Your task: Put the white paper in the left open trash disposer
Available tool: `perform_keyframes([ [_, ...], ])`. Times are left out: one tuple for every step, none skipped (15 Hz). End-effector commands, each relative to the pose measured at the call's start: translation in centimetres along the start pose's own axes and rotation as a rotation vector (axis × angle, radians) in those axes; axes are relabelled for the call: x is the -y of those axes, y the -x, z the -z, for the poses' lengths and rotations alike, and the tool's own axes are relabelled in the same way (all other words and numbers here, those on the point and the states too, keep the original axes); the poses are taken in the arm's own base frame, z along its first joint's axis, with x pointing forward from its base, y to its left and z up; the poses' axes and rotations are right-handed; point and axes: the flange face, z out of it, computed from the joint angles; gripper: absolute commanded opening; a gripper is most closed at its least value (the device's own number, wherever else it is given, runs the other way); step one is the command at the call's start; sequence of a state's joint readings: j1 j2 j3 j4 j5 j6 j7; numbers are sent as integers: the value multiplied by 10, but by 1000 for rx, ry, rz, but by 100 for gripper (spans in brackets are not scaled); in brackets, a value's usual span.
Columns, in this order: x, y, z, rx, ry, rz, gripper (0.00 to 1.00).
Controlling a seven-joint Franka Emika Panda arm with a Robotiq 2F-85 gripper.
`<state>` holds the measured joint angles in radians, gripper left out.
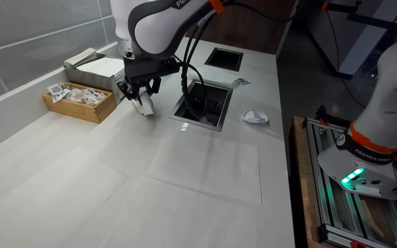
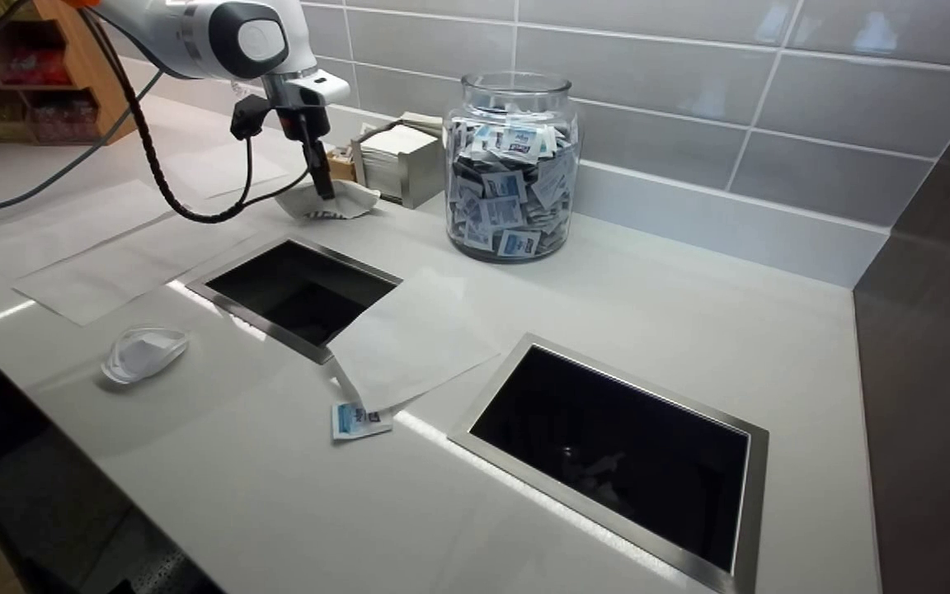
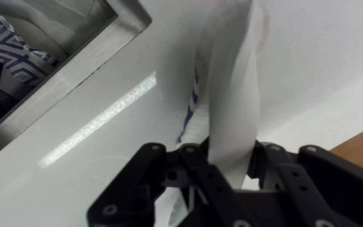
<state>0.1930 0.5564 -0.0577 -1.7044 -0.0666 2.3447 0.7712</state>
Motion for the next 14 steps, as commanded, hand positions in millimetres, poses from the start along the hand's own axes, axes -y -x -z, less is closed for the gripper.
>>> perform_keyframes([
  [-4, 2, 0, 14, 23, -28, 3],
  [-7, 1, 3, 14, 23, -36, 2],
  [-13, -1, 8, 11, 24, -51, 2],
  [-20, -4, 14, 3, 29, -69, 3],
  [-32, -8, 20, -8, 33, -98, 3],
  [-46, -13, 25, -18, 37, -135, 3],
  [-60, -19, 30, -32, 47, -171, 3],
  [-76, -24, 36, -40, 56, -210, 3],
  [-91, -28, 39, -47, 75, -250, 3],
  [-108, -30, 40, -40, 94, -298, 3],
  [-121, -29, 39, -17, 113, -334, 3],
  [-134, -24, 36, 10, 140, -360, 3],
  [-143, -21, 34, 42, 161, -380, 3],
  [-151, -13, 31, 83, 185, -394, 3],
])
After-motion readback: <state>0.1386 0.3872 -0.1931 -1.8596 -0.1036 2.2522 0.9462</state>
